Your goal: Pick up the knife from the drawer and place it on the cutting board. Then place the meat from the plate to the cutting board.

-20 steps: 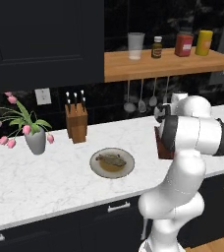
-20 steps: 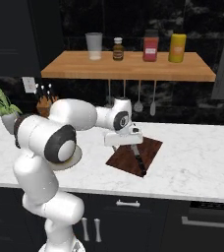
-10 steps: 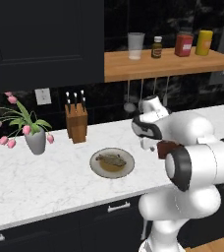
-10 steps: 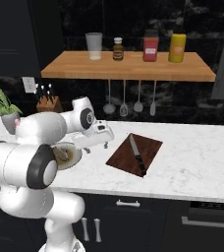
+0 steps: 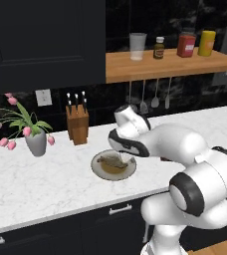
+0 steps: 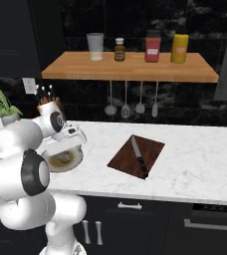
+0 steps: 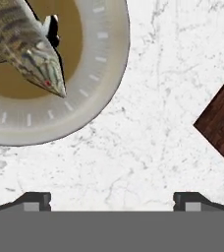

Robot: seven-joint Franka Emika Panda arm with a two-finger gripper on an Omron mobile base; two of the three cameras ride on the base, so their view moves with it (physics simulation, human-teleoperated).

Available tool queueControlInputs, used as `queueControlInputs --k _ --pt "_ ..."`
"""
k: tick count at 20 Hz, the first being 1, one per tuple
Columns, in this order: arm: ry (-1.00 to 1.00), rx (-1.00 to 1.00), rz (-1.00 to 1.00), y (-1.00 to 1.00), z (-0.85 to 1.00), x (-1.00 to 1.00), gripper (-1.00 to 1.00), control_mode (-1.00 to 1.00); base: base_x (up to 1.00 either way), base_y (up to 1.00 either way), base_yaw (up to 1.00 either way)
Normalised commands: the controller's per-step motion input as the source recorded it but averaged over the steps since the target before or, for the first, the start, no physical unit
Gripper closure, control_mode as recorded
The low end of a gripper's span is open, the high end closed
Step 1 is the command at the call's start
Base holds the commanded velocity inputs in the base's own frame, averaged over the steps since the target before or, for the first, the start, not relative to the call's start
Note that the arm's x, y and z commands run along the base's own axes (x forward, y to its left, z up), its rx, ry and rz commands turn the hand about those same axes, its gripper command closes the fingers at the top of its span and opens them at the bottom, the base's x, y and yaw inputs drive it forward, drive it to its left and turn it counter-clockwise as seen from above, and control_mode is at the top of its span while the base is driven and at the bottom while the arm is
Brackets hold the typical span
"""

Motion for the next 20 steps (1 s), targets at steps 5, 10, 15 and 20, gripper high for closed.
queueControlInputs --k 5,10,15,20 --pt "0.12 0.0 0.03 1.0 -0.01 -0.02 -1.0 -1.0 0.0 0.0 0.0" --pt "0.09 0.0 0.0 0.85 -0.17 0.24 -1.0 -1.0 0.0 0.0 0.0" --pt "0.01 0.0 0.0 0.15 -0.32 0.43 -1.0 -1.0 0.0 0.0 0.0" --pt "-0.08 0.0 0.0 -0.01 -0.28 0.26 -1.0 -1.0 0.0 0.0 0.0"
